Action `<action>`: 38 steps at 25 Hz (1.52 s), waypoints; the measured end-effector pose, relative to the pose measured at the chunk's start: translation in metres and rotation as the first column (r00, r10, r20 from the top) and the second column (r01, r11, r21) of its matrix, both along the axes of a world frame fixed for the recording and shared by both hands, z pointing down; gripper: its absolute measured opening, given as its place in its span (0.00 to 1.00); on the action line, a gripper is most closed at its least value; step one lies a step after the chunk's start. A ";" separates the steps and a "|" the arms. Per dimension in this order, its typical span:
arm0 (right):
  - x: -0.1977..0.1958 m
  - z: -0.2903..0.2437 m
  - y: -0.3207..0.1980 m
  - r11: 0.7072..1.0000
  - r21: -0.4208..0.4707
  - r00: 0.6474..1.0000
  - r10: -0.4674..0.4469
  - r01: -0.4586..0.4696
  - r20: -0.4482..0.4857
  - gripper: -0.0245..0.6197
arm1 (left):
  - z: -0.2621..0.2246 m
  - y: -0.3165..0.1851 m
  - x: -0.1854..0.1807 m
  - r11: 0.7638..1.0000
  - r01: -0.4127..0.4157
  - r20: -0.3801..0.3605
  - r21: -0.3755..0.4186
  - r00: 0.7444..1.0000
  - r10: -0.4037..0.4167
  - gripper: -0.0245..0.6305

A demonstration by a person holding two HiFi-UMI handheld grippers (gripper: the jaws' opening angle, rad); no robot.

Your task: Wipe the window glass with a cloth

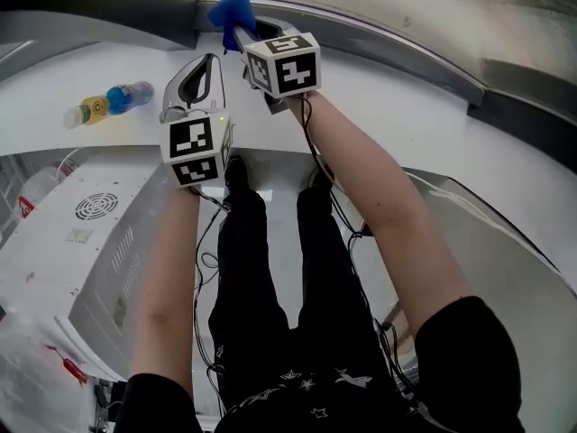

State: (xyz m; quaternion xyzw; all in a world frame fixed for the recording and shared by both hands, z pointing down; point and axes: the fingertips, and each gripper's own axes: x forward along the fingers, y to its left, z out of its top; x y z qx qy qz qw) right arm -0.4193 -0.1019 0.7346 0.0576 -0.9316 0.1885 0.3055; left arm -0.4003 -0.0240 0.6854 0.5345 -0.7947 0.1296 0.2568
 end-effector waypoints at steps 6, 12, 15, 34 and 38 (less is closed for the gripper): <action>0.015 0.008 -0.033 0.997 0.008 0.997 0.074 -0.074 -0.024 0.16 | 0.002 -0.015 0.010 0.999 -0.038 0.004 -0.001 0.999 0.038 0.05; 0.087 0.018 -0.075 0.988 0.008 0.986 0.155 -0.155 -0.063 0.16 | 0.004 -0.044 0.047 0.996 -0.092 -0.001 -0.007 0.996 0.092 0.05; 0.133 0.022 -0.106 0.977 0.008 0.974 0.214 -0.214 -0.075 0.16 | 0.004 -0.070 0.078 0.991 -0.134 -0.003 -0.002 0.991 0.134 0.05; 0.473 0.020 -0.328 0.742 0.088 0.731 0.670 -0.665 -0.129 0.16 | -0.001 -0.239 0.307 0.935 -0.349 -0.049 0.066 0.934 0.353 0.05; 0.530 0.012 -0.358 0.686 0.111 0.675 0.728 -0.719 -0.121 0.16 | -0.010 -0.260 0.339 0.928 -0.364 -0.036 0.084 0.929 0.367 0.05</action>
